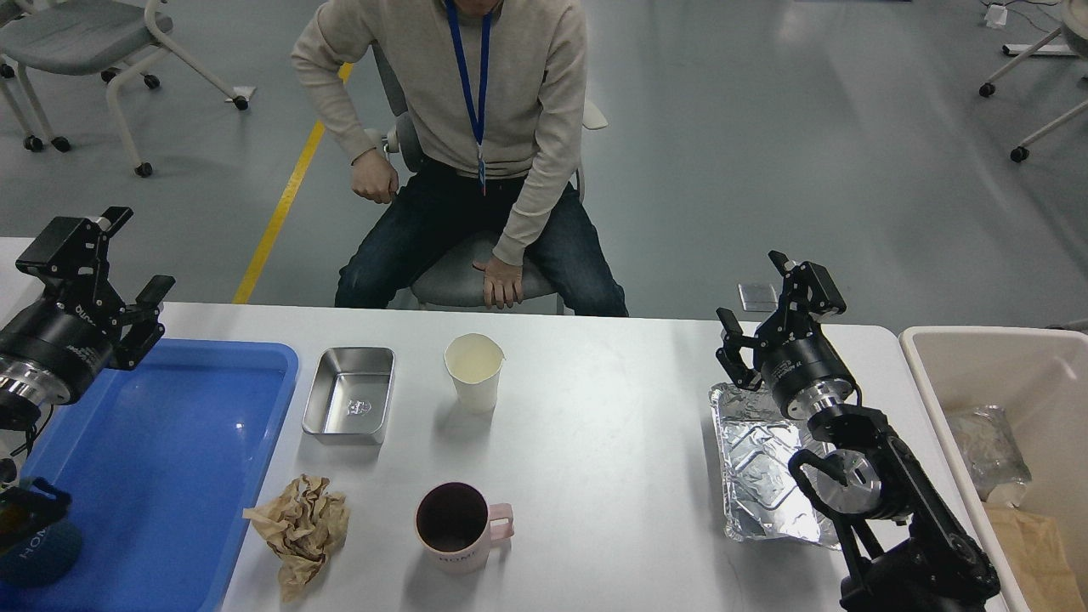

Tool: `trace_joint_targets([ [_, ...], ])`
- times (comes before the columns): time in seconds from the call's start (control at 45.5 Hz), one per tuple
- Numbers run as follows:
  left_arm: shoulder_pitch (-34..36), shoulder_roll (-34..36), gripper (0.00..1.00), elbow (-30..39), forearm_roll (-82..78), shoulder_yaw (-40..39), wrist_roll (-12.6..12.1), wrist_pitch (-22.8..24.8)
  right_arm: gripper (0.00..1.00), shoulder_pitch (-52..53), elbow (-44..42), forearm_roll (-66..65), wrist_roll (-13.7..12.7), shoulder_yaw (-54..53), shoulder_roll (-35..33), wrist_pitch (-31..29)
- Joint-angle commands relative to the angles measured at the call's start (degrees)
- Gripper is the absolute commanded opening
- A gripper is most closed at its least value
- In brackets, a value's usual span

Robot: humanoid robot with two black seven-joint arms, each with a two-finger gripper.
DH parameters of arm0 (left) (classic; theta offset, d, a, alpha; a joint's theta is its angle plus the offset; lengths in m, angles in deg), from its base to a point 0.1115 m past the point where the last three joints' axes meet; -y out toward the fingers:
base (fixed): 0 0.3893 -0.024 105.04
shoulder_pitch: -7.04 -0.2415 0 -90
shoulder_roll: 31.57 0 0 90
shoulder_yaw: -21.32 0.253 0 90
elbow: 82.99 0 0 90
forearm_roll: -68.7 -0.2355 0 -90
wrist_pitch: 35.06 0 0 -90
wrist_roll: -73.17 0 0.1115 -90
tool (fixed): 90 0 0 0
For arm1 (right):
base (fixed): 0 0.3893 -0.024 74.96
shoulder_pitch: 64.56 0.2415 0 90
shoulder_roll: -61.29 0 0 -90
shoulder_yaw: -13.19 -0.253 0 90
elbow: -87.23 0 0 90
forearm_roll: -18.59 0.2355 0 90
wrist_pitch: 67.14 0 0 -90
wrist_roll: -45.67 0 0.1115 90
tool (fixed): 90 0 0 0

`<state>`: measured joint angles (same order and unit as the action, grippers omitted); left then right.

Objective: Tidy desktop

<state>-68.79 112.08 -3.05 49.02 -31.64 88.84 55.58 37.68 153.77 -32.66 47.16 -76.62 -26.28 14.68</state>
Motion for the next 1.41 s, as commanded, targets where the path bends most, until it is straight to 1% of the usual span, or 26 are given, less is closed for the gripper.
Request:
trace_joint_targets([
  [0.0,4.8,5.06,0.96,0.22,-0.09,10.31,-0.02,0.42,1.0,0.06,-0.18,0.01,0.0,-0.01,-0.14,0.0],
  [0.132,10.08,8.4,0.96,0.39,-0.18,21.57,-0.02,0.42,1.0,0.15,-0.35,0.01,0.0,0.08,-0.14,0.0],
  [0.198,11.58,9.63,0.96,0.66,-0.18,24.74,-0.29,0.42,1.0,0.15,-0.35,0.01,0.0,0.6,-0.14,0.0],
  [0.264,12.02,11.12,0.96,1.18,-0.18,26.59,-1.08,0.24,1.0,0.06,-0.44,0.01,0.0,0.78,-0.14,-0.08],
  [0.418,11.93,15.77,0.96,3.29,-0.18,27.12,-4.77,-0.11,1.0,0.15,-1.05,0.01,0.0,0.87,-0.14,-0.08],
  [0.462,11.76,17.1,0.96,3.91,-0.18,27.12,-4.95,-0.28,1.0,0.15,-1.06,0.01,0.0,0.87,-0.14,-0.08],
  [0.616,11.32,21.49,0.96,7.24,-0.88,27.38,-4.95,-1.78,1.0,0.32,-1.06,0.01,0.0,1.57,-0.14,-0.08],
  [0.726,10.88,25.01,0.96,10.5,-1.06,29.84,-4.95,-1.95,1.0,0.15,-1.06,-0.08,0.0,2.01,-0.14,-0.08],
  [0.88,10.88,27.65,0.96,11.03,-4.3,32.21,-4.77,-1.78,1.0,0.06,-1.06,0.01,0.0,2.01,-0.23,-0.08],
  [1.166,11.32,28.27,0.96,13.57,-11.69,33.18,-4.42,-1.78,1.0,0.06,-1.06,-0.08,0.0,2.01,-0.23,-0.08],
  [1.386,12.37,25.46,0.96,13.84,-13.45,33.09,-4.77,-1.6,1.0,-0.29,-1.06,0.01,0.0,2.01,-0.23,-0.08],
])
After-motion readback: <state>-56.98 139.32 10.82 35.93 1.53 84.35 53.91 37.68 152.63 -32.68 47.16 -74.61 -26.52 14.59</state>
